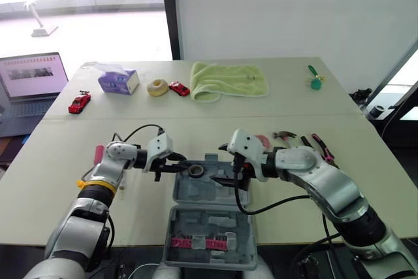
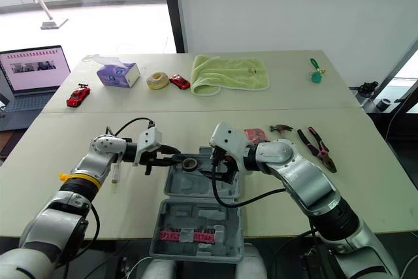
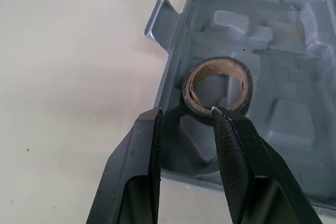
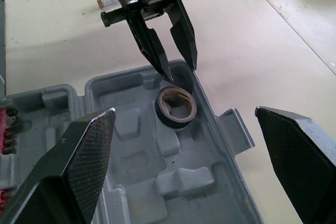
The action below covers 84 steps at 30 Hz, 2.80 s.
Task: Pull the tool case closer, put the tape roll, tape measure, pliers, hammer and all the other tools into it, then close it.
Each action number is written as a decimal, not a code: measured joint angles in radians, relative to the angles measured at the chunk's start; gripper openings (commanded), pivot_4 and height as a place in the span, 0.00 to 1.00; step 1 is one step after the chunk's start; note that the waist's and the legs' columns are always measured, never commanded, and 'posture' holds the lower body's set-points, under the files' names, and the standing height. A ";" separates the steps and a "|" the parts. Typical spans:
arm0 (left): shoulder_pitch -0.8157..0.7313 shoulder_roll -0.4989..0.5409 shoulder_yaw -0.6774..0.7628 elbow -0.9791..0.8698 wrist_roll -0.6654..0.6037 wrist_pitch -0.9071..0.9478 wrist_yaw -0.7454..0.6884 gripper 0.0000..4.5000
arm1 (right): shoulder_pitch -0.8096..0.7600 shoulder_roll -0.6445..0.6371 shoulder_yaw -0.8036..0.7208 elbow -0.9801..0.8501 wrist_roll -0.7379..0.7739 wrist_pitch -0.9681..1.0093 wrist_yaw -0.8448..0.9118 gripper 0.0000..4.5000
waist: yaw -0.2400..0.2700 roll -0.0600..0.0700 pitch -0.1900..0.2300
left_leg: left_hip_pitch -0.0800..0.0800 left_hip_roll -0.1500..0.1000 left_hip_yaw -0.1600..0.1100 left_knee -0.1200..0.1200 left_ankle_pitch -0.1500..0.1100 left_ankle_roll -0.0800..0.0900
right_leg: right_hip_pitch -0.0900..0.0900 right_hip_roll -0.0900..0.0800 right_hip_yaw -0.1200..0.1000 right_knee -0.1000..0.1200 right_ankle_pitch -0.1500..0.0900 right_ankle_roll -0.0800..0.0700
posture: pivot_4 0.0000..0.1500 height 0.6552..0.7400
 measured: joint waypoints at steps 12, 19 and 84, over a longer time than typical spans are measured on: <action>-0.003 0.002 0.000 -0.014 -0.024 0.020 -0.062 0.35 | 0.012 -0.001 0.000 0.000 -0.001 0.002 -0.001 1.00 | -0.001 0.000 0.000 | 0.000 0.000 0.000 0.000 0.000 0.000 | 0.000 0.000 0.000 0.000 0.000 0.000 | 1.00 1.00; -0.003 0.002 -0.022 -0.055 -0.030 0.018 -0.130 0.35 | 0.015 -0.001 0.000 -0.001 -0.001 0.001 -0.002 1.00 | -0.001 0.000 0.000 | 0.000 0.000 0.000 0.000 0.000 0.000 | 0.000 0.000 0.000 0.000 0.000 0.000 | 1.00 1.00; -0.051 0.159 -0.032 0.202 0.153 -0.085 0.022 0.68 | 0.100 -0.043 -0.063 -0.100 0.021 0.055 -0.016 1.00 | 0.020 0.000 0.000 | 0.000 0.000 0.000 0.000 0.000 0.000 | 0.000 0.000 0.000 0.000 0.000 0.000 | 1.00 1.00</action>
